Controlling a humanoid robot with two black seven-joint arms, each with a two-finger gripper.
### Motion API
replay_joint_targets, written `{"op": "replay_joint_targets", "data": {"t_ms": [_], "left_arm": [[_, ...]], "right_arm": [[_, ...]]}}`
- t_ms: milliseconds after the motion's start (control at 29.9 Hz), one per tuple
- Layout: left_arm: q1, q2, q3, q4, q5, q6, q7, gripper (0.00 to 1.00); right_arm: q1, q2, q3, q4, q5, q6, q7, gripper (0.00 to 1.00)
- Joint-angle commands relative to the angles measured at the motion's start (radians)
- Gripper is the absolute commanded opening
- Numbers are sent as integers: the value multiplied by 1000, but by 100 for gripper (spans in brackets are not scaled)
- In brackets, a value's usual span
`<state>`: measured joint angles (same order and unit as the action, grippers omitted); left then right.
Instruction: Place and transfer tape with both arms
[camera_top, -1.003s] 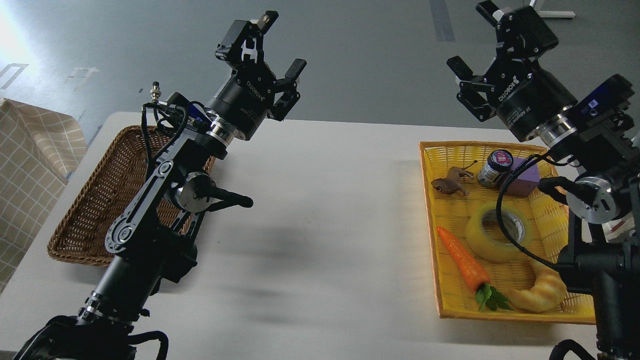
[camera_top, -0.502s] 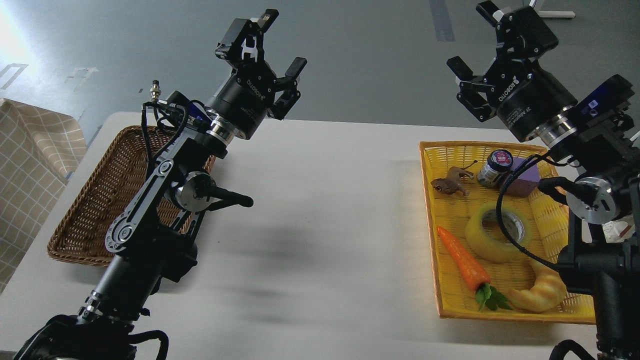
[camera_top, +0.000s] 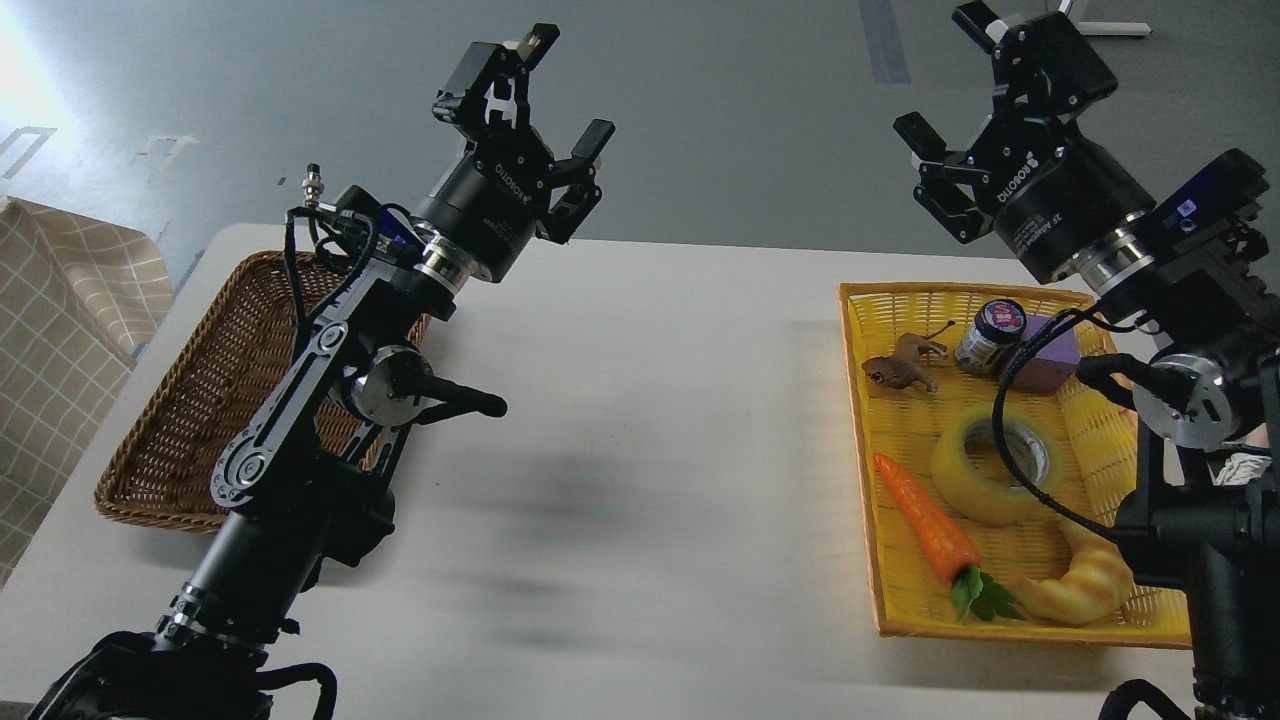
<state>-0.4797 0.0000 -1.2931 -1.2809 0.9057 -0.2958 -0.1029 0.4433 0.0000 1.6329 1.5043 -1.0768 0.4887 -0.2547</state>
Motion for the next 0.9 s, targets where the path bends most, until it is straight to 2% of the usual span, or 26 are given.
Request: {"op": "replay_joint_targets", "data": {"t_ms": [0,870], "left_arm": [[0,0,0,0,-1,0,0,98],[-2,0,3,0,10,3,14,98]], "right_arm": [[2,0,-1,0,0,0,0,100],[-3,0,-1,0,0,0,0,100]]}}
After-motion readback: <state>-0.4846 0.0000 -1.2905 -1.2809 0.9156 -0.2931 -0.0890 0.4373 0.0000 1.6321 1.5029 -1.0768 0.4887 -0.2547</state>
